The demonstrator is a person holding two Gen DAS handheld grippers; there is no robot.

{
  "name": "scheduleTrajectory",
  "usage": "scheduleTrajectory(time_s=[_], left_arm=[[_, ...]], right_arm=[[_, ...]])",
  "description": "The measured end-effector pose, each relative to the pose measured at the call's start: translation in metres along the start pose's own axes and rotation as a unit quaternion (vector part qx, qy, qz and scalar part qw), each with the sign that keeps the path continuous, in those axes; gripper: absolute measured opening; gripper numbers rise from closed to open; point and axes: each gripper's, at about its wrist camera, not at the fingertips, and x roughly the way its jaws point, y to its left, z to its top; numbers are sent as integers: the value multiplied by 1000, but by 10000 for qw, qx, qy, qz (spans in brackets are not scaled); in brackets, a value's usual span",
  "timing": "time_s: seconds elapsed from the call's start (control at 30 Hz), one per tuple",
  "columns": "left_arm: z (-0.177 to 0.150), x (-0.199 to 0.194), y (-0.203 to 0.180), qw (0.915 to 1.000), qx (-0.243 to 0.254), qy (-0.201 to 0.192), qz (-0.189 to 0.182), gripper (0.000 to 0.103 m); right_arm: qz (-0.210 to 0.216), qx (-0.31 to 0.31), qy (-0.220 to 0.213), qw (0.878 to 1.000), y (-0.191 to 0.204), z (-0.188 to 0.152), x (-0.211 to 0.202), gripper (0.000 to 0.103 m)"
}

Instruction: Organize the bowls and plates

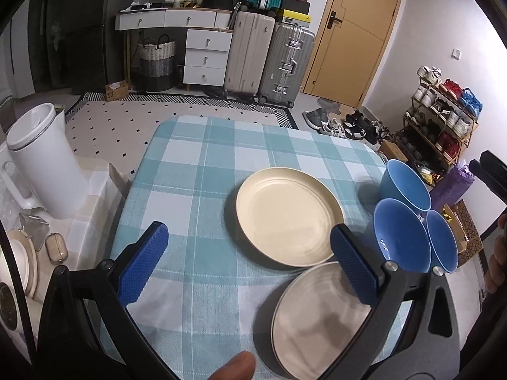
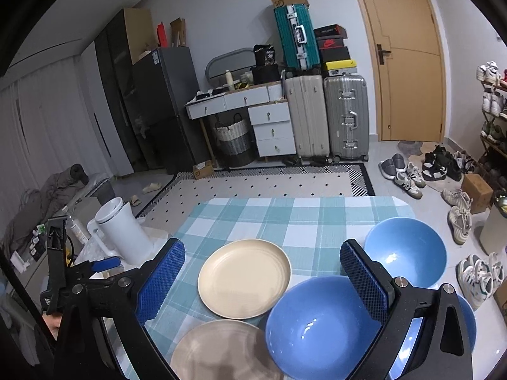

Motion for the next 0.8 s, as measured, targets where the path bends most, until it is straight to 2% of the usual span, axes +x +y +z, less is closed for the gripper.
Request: scheduleTrajectory(time_s=[0.47, 0.8], left_arm=[[11, 61, 14, 9991, -158, 378, 107, 102], [16, 95, 19, 9980, -254, 558, 166, 102]], right_arm=[[107, -359, 1098, 9933, 0, 2, 98, 100], [141, -111, 1727, 9848, -22, -1, 156, 100]])
